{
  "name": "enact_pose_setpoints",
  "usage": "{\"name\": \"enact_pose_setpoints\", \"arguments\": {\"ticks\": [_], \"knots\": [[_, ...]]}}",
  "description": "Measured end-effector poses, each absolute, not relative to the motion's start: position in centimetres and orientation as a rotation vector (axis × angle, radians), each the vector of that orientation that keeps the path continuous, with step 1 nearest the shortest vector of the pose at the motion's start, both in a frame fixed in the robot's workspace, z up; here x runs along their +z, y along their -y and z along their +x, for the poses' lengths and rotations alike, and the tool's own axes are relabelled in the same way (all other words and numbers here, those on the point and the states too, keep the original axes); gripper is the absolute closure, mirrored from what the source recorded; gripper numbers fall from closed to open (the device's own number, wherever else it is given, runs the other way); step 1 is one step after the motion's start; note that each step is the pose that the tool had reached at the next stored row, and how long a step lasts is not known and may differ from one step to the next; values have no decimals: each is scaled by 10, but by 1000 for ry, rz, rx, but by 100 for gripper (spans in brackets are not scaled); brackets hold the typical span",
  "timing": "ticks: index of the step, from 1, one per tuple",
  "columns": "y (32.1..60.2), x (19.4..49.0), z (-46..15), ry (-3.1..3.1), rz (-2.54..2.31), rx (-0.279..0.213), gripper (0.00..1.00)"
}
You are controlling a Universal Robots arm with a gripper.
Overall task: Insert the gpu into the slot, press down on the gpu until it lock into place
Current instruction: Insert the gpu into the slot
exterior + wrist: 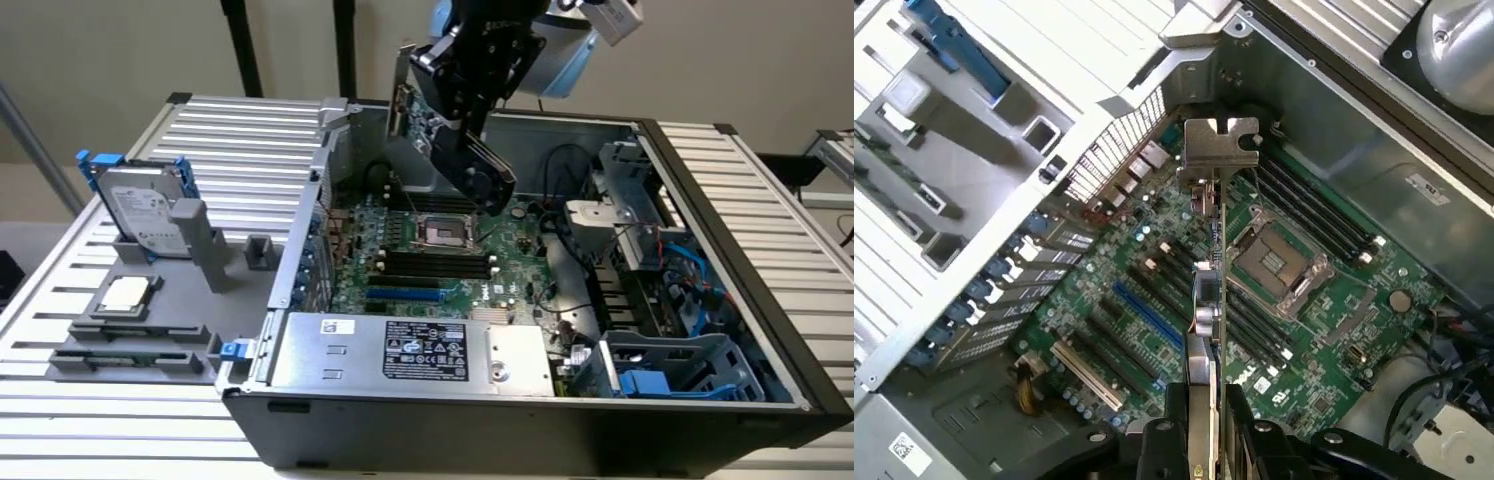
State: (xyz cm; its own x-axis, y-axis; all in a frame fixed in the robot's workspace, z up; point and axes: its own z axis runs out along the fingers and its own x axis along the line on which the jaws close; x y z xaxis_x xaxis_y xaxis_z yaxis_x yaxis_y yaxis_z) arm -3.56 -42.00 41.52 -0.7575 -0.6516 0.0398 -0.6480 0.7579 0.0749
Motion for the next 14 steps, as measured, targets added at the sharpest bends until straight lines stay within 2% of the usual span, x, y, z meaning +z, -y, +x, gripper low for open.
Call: {"name": "enact_pose_setpoints", "arguments": {"ticks": [14], "knots": [[420, 415, -36, 2722, 1423, -73, 74]]}}
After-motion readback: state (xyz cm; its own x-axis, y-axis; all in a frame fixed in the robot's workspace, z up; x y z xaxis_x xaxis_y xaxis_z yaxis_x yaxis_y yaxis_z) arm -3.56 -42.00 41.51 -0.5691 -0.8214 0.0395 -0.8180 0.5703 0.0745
